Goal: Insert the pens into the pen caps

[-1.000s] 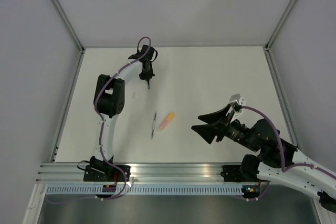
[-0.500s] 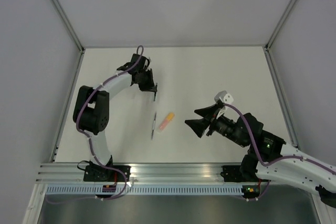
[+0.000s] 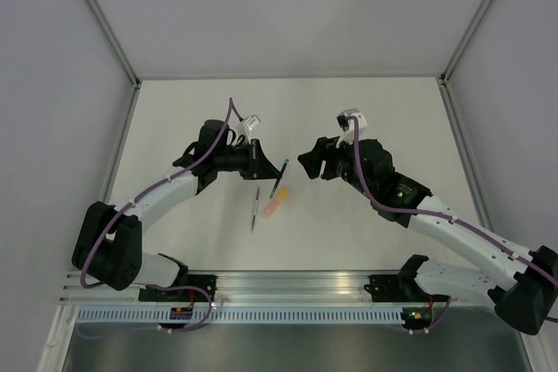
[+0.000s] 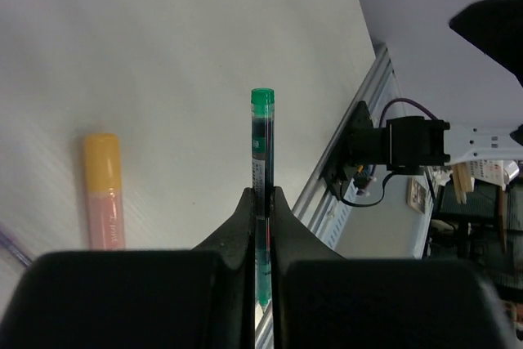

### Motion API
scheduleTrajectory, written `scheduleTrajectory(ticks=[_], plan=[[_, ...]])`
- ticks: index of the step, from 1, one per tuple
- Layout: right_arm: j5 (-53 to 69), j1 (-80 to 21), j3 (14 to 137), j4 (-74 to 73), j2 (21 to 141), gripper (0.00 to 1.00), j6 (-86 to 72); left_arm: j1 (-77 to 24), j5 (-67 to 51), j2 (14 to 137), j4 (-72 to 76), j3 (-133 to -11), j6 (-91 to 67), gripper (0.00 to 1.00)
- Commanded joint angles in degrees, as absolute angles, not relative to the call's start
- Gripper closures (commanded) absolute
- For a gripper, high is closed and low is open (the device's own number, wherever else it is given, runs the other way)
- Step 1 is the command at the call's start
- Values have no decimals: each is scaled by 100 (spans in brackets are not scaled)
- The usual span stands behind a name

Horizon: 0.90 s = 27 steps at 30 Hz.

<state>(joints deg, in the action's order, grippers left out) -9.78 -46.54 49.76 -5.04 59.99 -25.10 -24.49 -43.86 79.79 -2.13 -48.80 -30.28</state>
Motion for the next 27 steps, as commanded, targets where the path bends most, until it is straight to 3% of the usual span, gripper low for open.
scheduleTrajectory(ticks=[1, 5, 18, 27], plan=[[-71, -4351, 5151, -54, 6081, 32, -3249, -2566, -4948, 7753, 694, -4668, -3358, 98], [474, -4131, 4651, 728, 6257, 30, -3944, -2584, -5001, 7699, 1071, -4518, -3498, 98], [360, -4122, 3885, 2451, 6969, 29, -4877, -2584, -5036, 7875, 1389, -4597, -3577, 98], [422, -4122, 3788, 3057, 7347, 37, -5088, -2584, -5019, 7901, 1485, -4570, -3603, 98]])
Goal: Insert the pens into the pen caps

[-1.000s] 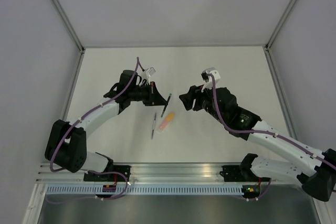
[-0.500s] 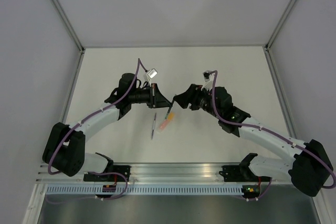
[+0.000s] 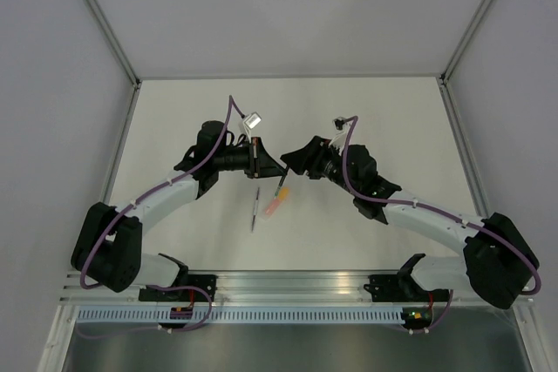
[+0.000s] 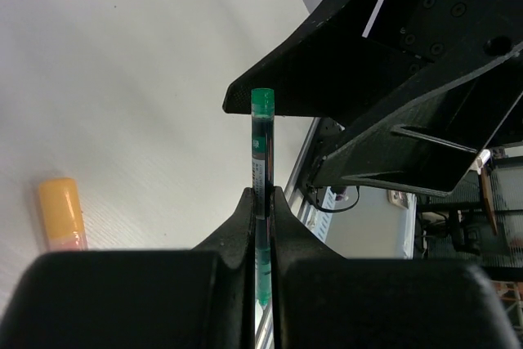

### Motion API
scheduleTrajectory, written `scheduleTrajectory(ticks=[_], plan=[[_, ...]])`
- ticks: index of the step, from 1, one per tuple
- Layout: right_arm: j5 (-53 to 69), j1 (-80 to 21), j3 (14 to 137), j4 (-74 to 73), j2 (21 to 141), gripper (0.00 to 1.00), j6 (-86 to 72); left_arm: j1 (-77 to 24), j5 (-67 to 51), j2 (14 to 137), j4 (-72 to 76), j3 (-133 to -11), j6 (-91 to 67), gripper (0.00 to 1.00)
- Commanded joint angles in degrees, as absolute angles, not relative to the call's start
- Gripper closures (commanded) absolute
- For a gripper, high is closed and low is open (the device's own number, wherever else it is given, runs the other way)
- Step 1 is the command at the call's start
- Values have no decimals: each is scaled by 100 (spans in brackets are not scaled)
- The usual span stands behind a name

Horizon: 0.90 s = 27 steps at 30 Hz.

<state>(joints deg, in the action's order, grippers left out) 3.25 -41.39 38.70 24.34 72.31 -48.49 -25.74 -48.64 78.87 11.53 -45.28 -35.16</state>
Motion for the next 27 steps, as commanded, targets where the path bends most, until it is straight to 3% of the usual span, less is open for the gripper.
scheduleTrajectory(ticks=[1, 5, 8, 9, 11, 12, 14, 15, 18, 23, 27], plan=[[431, -4122, 3771, 3111, 7365, 37, -5150, -2584, -5027, 7901, 1529, -4553, -3612, 98], [396, -4122, 3718, 3295, 7479, 46, -5291, -2584, -5036, 7849, 1547, -4526, -3630, 98], [282, -4122, 3692, 3340, 7497, 65, -5335, -2584, -5027, 7796, 1529, -4509, -3639, 98], [246, -4122, 3691, 3392, 7506, 79, -5335, -2584, -5036, 7778, 1529, -4517, -3656, 98], [220, -4122, 3753, 3410, 7550, 96, -5283, -2584, -5027, 7726, 1529, -4509, -3709, 98], [168, -4122, 3788, 3367, 7559, 100, -5195, -2584, -5019, 7708, 1494, -4526, -3726, 95], [53, -4122, 3963, 3235, 7550, 100, -5116, -2584, -4949, 7603, 1433, -4587, -3814, 78], [-191, -4096, 4016, 3095, 7515, 100, -5150, -2584, -4896, 7542, 1407, -4605, -3841, 54], [-553, -4052, 3851, 3364, 7269, 100, -5727, -2584, -4571, 7165, 1362, -4676, -3824, 31], [-213, -3938, 3752, 3832, 7093, 100, -6696, -2584, -3946, 6356, 1536, -4545, -3367, 25], [1069, -3701, 4095, 3631, 7049, 100, -7022, -2584, -4228, 5504, 3154, -3754, -2973, 25]])
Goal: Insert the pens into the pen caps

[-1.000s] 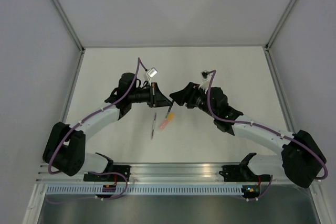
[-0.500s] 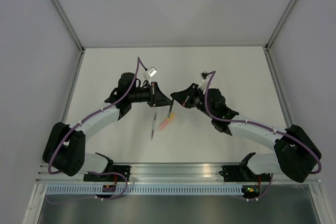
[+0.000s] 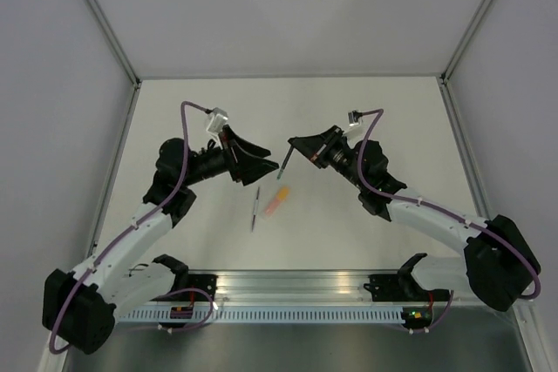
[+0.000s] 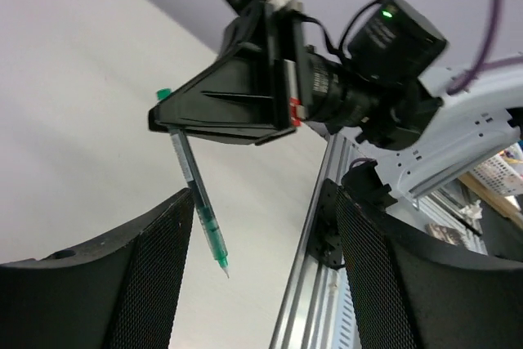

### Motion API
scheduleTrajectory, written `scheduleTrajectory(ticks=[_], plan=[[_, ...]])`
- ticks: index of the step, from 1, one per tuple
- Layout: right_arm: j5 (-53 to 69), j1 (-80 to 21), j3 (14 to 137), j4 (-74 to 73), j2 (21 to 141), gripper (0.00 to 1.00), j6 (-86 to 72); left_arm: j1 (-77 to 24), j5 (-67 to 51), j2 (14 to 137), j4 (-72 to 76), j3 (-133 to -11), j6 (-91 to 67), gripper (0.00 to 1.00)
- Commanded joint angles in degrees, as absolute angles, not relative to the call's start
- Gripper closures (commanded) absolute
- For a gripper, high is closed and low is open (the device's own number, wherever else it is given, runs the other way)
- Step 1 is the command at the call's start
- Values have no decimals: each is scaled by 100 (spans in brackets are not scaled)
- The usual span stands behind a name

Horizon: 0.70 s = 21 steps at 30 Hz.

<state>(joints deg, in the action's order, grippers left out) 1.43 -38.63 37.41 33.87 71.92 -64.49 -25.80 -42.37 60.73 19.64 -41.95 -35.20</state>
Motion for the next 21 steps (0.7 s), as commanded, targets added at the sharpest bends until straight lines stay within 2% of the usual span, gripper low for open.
scheduleTrajectory(ticks=[1, 5, 8, 9, 12, 19, 21], plan=[[1394, -3639, 4270, 3552, 7049, 100, -7049, -2593, -4201, 5284, 3155, -3692, -2771, 25], [3430, -3428, 4649, 3419, 7320, 100, -7356, -2593, -4131, 4449, 2280, -3813, -1393, 24], [4059, -3419, 4694, 3498, 7479, 100, -7505, -2636, -4394, 4316, 1638, -3946, -399, 26], [4348, -3428, 4650, 3620, 7479, 100, -7610, -2828, -4360, 4272, 1374, -3964, 5, 30], [4823, -3419, 4544, 3630, 7383, 100, -7594, -3713, -3114, 4140, 810, -3833, 1491, 32], [5052, -3375, 3894, 2856, 6733, 100, -7303, -5684, -357, 4210, 1054, -3262, 3688, 32], [5194, -3375, 3736, 2979, 6706, 100, -7382, -6037, -229, 4044, 1335, -3077, 3858, 31]])
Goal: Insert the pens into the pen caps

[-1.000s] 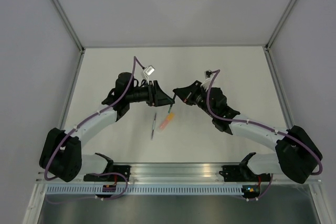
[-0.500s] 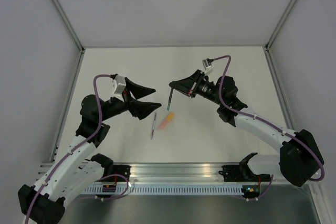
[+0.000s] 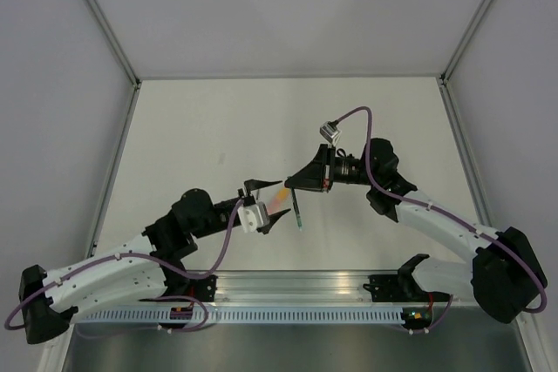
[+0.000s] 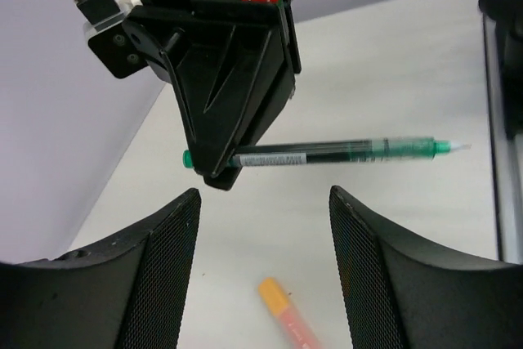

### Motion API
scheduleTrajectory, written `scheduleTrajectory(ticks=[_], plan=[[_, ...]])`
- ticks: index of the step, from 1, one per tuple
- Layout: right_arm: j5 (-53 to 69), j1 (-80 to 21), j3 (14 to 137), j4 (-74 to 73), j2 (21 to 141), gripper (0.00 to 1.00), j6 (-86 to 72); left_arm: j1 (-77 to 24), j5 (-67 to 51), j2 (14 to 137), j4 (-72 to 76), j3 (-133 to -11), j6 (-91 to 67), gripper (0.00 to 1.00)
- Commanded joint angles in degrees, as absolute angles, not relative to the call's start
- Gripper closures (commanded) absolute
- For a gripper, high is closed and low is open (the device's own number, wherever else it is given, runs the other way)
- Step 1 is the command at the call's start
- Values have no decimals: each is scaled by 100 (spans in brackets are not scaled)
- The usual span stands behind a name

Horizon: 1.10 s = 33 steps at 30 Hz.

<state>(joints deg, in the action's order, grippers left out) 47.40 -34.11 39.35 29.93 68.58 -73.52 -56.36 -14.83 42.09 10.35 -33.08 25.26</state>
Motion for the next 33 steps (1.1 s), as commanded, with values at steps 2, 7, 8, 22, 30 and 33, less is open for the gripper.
scheduleTrajectory(ticks=[2, 7, 8, 22, 30, 33], plan=[[5395, -3366, 3525, 2971, 6645, 100, -7409, -6326, -98, 3868, 1372, -2997, 3998, 30], [5441, -3366, 3401, 2050, 6425, 100, -6804, -7381, 1673, 4042, 1116, -2883, 4683, 33], [5414, -3366, 3401, 1648, 6425, 100, -6550, -7844, 1966, 4182, 1160, -2848, 4754, 33], [5362, -3375, 3437, 704, 6600, 100, -6109, -9976, 3657, 5142, 2170, -2637, 5747, 39], [5344, -3568, 3533, 598, 6574, 100, -6126, -9967, 3454, 5458, 2382, -2768, 6169, 38], [5256, -3726, 3568, 580, 6513, 100, -6161, -9967, 3393, 5555, 2286, -2804, 6153, 39]])
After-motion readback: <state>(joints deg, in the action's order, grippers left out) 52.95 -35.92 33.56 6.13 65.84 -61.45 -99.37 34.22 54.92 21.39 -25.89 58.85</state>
